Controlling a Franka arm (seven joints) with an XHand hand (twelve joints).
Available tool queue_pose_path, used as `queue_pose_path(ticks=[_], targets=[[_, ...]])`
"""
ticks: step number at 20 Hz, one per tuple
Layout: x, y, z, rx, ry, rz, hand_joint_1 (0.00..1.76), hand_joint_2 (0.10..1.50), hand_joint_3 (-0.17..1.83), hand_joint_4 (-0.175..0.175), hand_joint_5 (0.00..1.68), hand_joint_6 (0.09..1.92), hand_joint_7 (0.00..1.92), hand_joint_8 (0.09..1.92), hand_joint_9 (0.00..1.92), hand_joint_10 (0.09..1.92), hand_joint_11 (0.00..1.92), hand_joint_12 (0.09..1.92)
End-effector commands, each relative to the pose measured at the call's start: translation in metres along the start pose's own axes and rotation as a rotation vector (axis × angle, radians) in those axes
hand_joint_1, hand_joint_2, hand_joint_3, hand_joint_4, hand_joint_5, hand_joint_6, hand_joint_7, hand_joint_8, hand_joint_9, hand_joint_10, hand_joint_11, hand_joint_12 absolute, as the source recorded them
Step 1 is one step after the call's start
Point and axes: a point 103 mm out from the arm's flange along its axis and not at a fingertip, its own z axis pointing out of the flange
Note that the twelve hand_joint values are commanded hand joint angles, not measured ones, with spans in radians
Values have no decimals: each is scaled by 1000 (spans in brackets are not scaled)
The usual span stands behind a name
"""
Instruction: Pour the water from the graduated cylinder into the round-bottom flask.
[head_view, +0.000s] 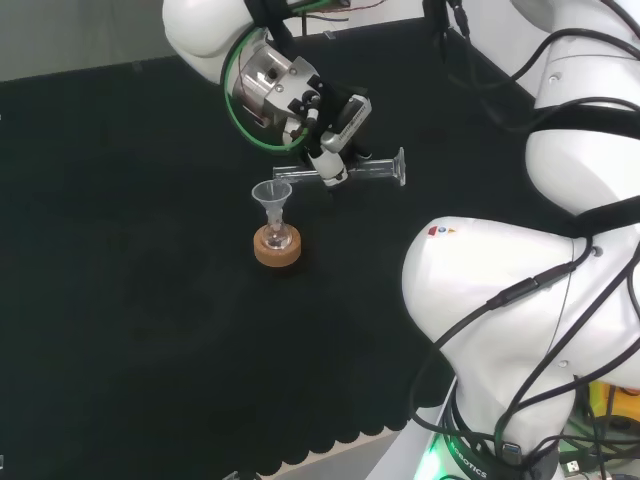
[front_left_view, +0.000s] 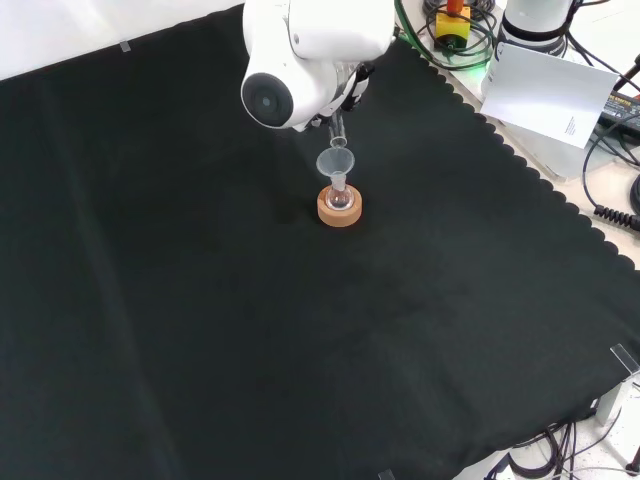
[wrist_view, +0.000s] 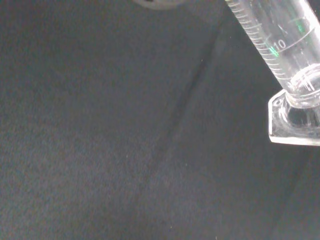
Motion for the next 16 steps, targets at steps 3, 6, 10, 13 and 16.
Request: queue_pose_path(ticks=[3, 6, 10, 13, 16], targets=[[-8, -3, 6, -129, 95, -34, 1243, 1076, -5, 5, 1088, 940, 1079, 791, 1448, 87, 1258, 720], [-11, -2, 9, -179, 162, -64, 1242, 1076, -5, 11, 1087, 936, 1080, 792, 1449, 87, 1259, 720], [-17, 1, 15, -261, 260, -101, 1242, 1076, -5, 12, 1087, 935, 1080, 793, 1450, 87, 1261, 720], [-23, 3, 20, -341, 333, -126, 1242, 1076, -5, 12, 1088, 934, 1080, 793, 1451, 87, 1263, 720], [-33, 6, 25, -405, 426, -169, 1242, 1076, -5, 12, 1088, 934, 1080, 793, 1451, 87, 1264, 721]])
